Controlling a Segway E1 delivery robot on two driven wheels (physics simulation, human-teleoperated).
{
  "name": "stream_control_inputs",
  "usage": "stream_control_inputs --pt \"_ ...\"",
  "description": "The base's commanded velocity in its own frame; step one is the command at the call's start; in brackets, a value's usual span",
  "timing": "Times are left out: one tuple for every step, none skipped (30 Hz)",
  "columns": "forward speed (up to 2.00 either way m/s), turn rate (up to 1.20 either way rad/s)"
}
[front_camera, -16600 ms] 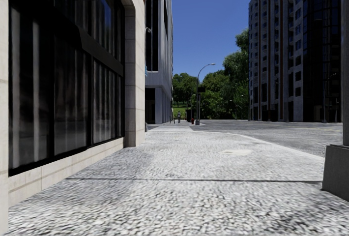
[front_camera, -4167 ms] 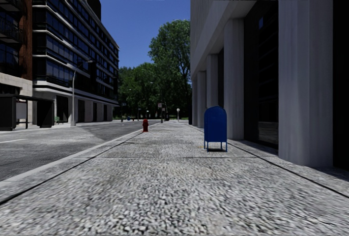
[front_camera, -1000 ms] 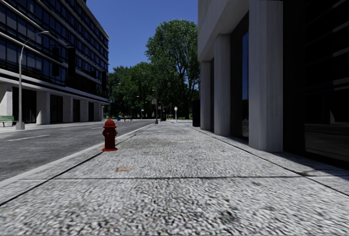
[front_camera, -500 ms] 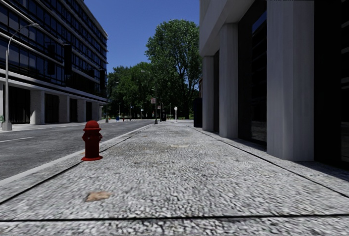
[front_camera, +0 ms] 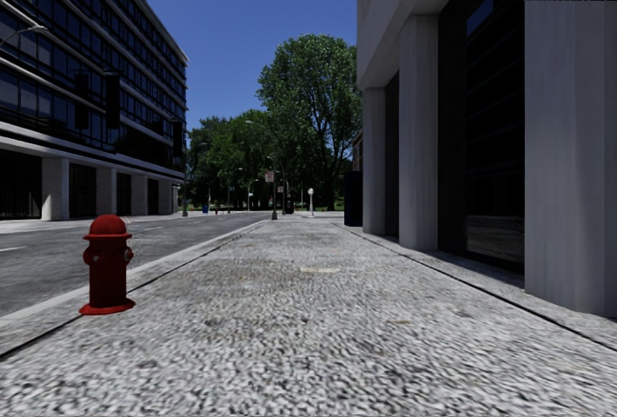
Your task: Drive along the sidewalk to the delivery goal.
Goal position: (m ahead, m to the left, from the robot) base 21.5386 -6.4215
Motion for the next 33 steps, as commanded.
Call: stream_control_inputs --pt "2.0 0.0" --pt "2.0 0.0" --pt "2.0 0.0" --pt "2.0 0.0" --pt "2.0 0.0" --pt "2.0 0.0" --pt "2.0 0.0" --pt "2.0 0.0" --pt "2.0 0.0" --pt "2.0 0.0" --pt "2.0 0.0" --pt "2.0 0.0" --pt "2.0 0.0" --pt "2.0 0.0" --pt "2.0 0.0" --pt "2.0 0.0" --pt "2.0 0.0" --pt "2.0 0.0" --pt "2.0 0.0" --pt "2.0 0.0" --pt "2.0 0.0" --pt "2.0 0.0" --pt "2.0 0.0" --pt "2.0 0.0" --pt "2.0 0.0" --pt "2.0 0.0" --pt "2.0 0.0" --pt "2.0 0.0" --pt "2.0 0.0" --pt "2.0 0.0" --pt "2.0 0.0" --pt "2.0 0.0" --pt "2.0 0.0"
